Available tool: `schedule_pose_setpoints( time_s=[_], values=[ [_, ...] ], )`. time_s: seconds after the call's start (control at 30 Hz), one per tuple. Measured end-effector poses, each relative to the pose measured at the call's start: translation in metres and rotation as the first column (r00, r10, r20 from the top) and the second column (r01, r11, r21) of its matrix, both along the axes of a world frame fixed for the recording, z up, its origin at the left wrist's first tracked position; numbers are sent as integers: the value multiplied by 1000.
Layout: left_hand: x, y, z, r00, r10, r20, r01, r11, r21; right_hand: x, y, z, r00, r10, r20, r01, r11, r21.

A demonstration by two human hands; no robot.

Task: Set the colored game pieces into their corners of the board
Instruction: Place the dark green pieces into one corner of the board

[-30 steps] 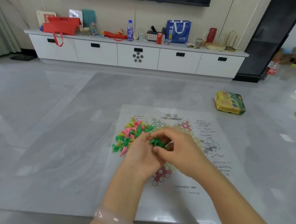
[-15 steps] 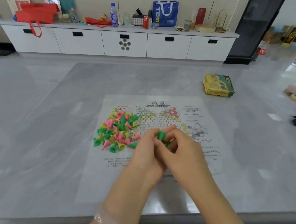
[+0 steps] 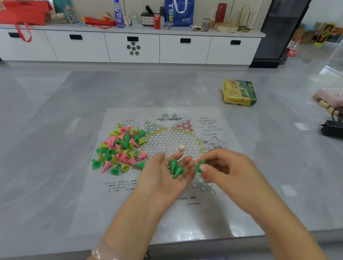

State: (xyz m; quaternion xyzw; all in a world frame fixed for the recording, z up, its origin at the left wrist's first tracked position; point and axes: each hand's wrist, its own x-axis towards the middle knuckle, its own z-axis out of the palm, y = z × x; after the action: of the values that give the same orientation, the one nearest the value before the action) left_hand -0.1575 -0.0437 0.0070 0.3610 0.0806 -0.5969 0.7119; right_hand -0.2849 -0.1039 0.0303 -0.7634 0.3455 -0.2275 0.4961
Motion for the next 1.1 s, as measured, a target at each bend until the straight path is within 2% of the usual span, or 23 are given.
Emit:
schedule_pose_setpoints(
  time_s=[0.1,0.17,0.27,0.4,0.77,1.1],
  values=[
    [6,5,-1,993,-24,114,21,999,28,-24,-18,-8,991,-130,9,130,991,13],
    [11,6,-3,978,-42,205,31,998,55,-34,-25,-19,985,-159,-65,156,986,-52],
    [18,9,-4,948,-59,312,29,995,101,-43,-28,-31,978,-118,-172,96,987,-127],
    [22,14,-1,907,-63,416,6,991,137,-48,-27,-35,979,-37,-199,10,990,-137],
    [27,23,1,879,-31,475,-45,988,148,-39,-23,-41,937,74,-342,-177,943,-281],
    [23,20,0,878,-47,476,-38,985,168,-36,-22,-42,927,74,-367,-206,919,-335]
  ],
)
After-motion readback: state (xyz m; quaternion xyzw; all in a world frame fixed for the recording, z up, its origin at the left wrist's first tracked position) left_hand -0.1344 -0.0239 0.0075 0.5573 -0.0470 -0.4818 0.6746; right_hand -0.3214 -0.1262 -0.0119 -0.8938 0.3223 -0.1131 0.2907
